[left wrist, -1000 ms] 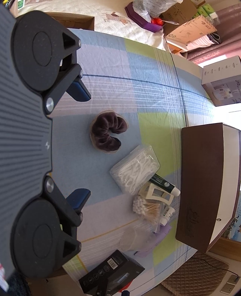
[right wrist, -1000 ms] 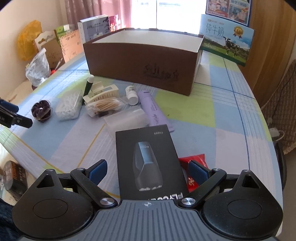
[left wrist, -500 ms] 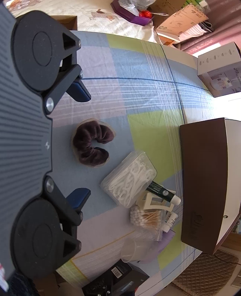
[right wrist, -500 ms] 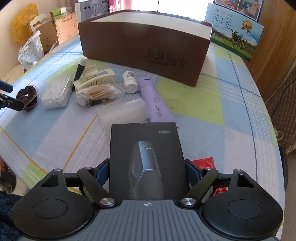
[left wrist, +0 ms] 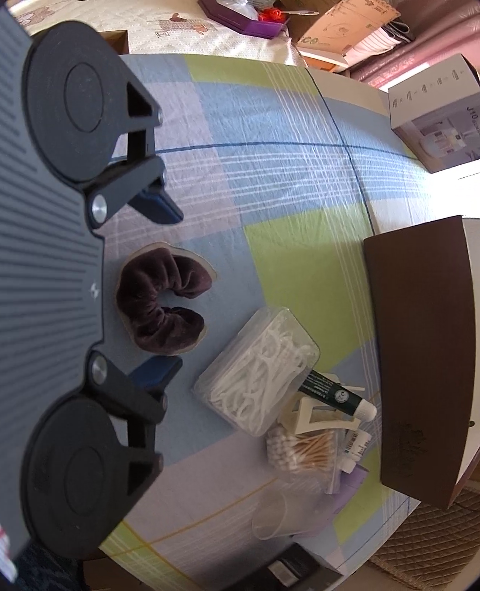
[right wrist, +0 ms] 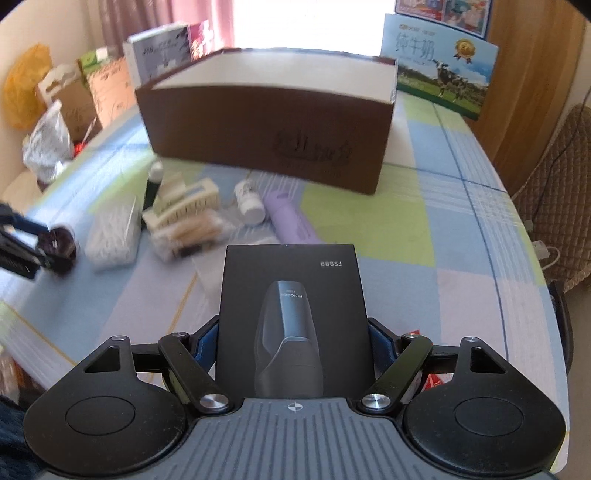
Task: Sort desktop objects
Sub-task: 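Close the left tool on the dark brown scrunchie while the right tool holds the black box, then carry the scrunchie in the left tool and black box in the right tool over the brown box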
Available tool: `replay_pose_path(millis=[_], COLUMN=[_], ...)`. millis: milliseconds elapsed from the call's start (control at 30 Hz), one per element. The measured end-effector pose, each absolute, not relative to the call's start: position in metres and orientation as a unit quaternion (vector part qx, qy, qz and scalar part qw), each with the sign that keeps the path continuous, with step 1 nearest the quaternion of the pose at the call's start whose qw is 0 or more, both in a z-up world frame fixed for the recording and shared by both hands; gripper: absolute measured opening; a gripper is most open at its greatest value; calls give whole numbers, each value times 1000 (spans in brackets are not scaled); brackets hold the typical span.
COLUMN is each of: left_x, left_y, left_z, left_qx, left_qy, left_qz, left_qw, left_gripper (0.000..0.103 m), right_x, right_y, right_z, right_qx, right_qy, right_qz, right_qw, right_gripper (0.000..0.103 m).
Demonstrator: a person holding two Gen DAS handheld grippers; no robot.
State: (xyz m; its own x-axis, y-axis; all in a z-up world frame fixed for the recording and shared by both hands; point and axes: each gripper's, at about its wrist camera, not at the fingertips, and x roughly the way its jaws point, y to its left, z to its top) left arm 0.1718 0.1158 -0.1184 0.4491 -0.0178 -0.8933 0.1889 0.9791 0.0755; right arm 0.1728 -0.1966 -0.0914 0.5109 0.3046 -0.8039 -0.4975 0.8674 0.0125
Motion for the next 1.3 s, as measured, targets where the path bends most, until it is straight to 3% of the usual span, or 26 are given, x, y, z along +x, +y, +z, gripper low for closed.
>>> replay_pose_path(millis=[67,100,167,300,833,1300], left_x=[173,173,174,174,221,355], left_y=[117,118,117,119,126,108], left_z=[-120,-121,-121,-116,-24,17], left_qx=[80,78,85,79,76,41], left_qy=[522,522,520,512,416,368], left_qz=[-68,-72,-73,-81,-66,-108], left_qw=[847,846,847,852,904,922], left_gripper=[63,53,47,21,19,19], right_x=[175,177,181,189,231,327], right_y=[-198,-199,-201,-203,-189,-135], right_z=[-85,-83,-79,-73,-30,22], right_qx=[-100,-95,-84,-71,-38,-18], right_qy=[437,437,439,443,415,353], right_qz=[227,223,218,208,200,195], right_qw=[865,866,868,869,887,915], right_gripper=[76,76,76,76,76,76])
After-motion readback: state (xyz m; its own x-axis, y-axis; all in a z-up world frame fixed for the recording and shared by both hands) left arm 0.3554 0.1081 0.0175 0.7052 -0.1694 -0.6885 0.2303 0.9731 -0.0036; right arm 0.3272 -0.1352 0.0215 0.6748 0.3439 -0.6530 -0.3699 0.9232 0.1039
